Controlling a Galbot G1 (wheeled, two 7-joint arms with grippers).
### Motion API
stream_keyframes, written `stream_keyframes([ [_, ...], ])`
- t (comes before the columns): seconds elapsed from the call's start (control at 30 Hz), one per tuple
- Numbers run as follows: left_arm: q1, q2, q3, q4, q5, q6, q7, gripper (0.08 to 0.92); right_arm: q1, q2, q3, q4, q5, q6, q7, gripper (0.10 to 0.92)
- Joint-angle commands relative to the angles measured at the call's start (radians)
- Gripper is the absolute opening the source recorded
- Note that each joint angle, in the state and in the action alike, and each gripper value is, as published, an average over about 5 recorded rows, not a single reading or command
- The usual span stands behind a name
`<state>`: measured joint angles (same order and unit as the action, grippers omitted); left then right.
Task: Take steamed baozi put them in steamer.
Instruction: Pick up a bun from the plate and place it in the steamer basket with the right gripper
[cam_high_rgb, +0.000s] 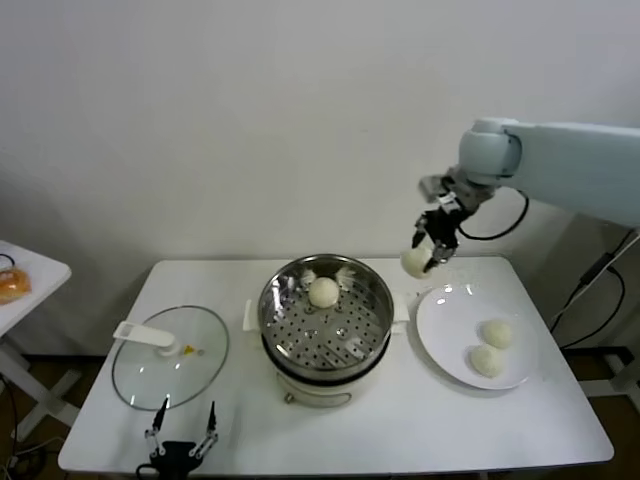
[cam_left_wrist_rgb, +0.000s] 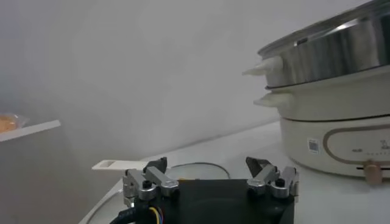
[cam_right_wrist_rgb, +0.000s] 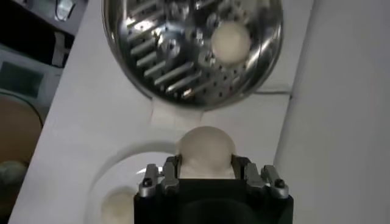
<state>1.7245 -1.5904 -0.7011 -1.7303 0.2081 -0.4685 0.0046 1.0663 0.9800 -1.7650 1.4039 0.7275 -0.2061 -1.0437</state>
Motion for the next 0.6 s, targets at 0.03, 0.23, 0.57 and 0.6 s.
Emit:
stream_keyframes([
  [0.03,0.004,0.000,0.001,-0.004,0.006,-0.001,0.000,0.823,0.127,0.105,0.018,0.123,0.202,-0.079,0.047,0.577],
  [0.23,0.004,0.001,-0.001,-0.013,0.006,0.000,0.001,0.823,-0.002,0.210,0.104,0.085,0.235,-0.143,0.135,0.577],
  [0.57,0.000,-0.003,-0.004,-0.008,0.006,0.001,0.002,0.823,-0.187,0.364,0.148,-0.013,0.207,-0.219,0.241,0.577],
  [0.6,0.000,-0.004,-0.003,-0.007,0.007,0.001,0.002,0.823,-0.200,0.376,0.150,-0.025,0.200,-0.222,0.245,0.577],
])
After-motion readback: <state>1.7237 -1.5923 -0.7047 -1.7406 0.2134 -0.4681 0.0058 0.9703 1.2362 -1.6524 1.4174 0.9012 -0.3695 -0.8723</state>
